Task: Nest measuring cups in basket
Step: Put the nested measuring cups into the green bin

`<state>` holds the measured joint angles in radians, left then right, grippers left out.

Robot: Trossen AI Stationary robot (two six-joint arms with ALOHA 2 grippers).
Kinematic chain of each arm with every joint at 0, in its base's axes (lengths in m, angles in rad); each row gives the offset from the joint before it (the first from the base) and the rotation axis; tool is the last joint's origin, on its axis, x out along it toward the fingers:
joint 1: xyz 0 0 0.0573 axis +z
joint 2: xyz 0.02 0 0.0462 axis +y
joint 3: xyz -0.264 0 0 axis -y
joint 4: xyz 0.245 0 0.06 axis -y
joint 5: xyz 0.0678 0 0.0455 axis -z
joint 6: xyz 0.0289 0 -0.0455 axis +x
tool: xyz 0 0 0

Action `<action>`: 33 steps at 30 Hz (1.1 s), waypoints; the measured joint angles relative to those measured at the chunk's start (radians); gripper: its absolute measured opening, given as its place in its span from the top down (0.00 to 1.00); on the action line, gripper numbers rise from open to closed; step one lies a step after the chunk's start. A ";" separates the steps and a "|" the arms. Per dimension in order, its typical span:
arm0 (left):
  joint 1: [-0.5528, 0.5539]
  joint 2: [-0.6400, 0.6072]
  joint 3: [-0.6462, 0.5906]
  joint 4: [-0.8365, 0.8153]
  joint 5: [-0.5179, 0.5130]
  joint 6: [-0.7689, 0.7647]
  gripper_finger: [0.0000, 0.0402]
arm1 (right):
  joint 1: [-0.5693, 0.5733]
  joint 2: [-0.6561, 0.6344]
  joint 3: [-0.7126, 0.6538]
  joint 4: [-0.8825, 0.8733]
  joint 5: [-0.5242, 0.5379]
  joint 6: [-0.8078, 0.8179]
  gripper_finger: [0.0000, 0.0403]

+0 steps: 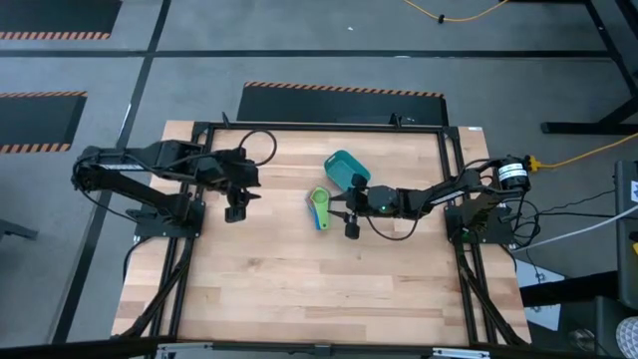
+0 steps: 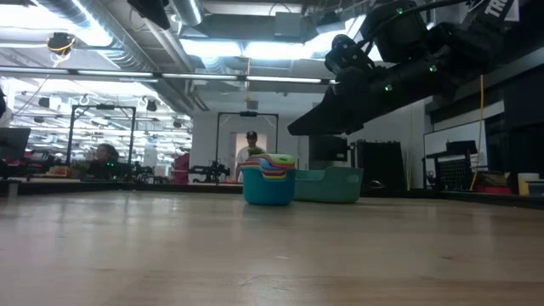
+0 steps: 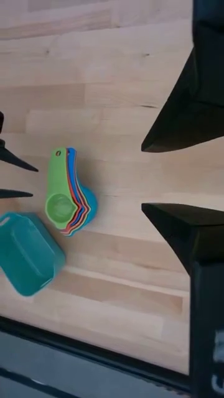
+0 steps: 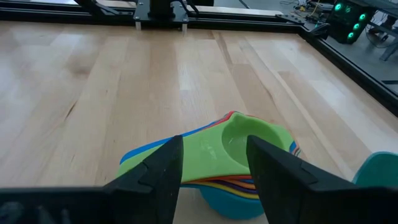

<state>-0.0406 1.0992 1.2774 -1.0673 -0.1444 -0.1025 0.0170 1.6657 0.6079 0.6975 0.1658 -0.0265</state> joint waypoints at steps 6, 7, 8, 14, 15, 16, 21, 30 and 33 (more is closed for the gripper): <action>0.000 0.000 0.000 0.013 0.004 0.000 0.65 | 0.000 0.000 0.000 0.000 0.000 0.002 0.55; 0.000 0.000 0.000 0.013 0.002 -0.001 0.65 | 0.000 0.000 0.000 0.000 0.000 0.002 0.55; 0.000 0.000 0.000 0.012 -0.002 -0.001 0.65 | 0.000 0.000 0.000 0.000 0.000 0.000 0.55; 0.000 0.000 0.000 0.012 -0.036 -0.009 0.60 | 0.000 0.000 0.000 0.000 0.000 0.000 0.55; 0.000 0.000 0.000 0.011 -0.044 -0.018 0.59 | 0.000 0.000 0.000 0.000 0.000 0.000 0.55; 0.000 0.000 0.000 0.009 -0.056 -0.022 0.57 | 0.000 0.000 0.000 0.000 0.000 0.000 0.55; 0.000 0.000 0.000 0.001 -0.086 -0.027 0.54 | 0.000 0.000 0.000 0.000 0.000 0.000 0.55; -0.001 -0.049 -0.024 0.017 -0.077 -0.116 0.54 | 0.000 -0.085 0.000 -0.064 -0.001 -0.004 0.55; -0.011 -0.093 -0.119 0.082 -0.077 -0.173 0.55 | 0.000 -0.158 0.000 -0.147 -0.001 -0.006 0.55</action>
<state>-0.0519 1.0063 1.1584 -0.9853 -0.2213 -0.2753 0.0170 1.5081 0.6075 0.5504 0.1646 -0.0326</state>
